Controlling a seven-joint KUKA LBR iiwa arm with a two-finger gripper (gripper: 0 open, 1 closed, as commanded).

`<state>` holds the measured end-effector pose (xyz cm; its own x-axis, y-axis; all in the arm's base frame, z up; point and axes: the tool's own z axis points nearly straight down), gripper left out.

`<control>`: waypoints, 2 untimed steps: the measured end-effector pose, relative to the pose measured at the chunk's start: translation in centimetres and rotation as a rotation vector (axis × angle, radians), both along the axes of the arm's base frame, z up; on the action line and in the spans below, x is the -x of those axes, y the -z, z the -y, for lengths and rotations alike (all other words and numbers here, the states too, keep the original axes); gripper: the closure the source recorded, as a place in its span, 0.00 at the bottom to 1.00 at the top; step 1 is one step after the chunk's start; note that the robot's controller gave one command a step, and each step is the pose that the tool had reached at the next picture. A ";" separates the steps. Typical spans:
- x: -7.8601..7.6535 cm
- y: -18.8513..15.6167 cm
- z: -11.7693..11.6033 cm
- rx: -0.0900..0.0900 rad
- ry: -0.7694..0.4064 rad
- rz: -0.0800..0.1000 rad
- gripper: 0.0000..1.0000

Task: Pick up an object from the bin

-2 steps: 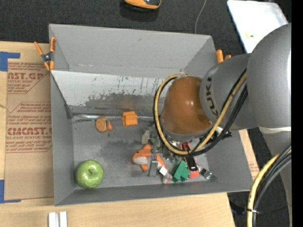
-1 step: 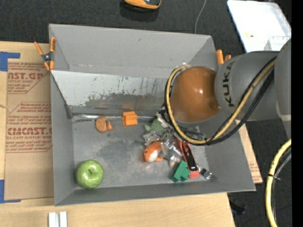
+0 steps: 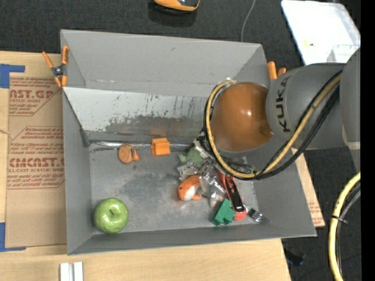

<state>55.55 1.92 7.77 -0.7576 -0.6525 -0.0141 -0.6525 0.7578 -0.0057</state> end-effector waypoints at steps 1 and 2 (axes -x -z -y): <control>0.3 -0.7 1.6 -0.001 0.005 0.000 1.00; -1.0 -9.0 2.9 -0.002 0.038 0.006 1.00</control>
Offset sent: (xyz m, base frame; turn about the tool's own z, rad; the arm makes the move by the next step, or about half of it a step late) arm 0.0088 -0.0306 0.0861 0.0371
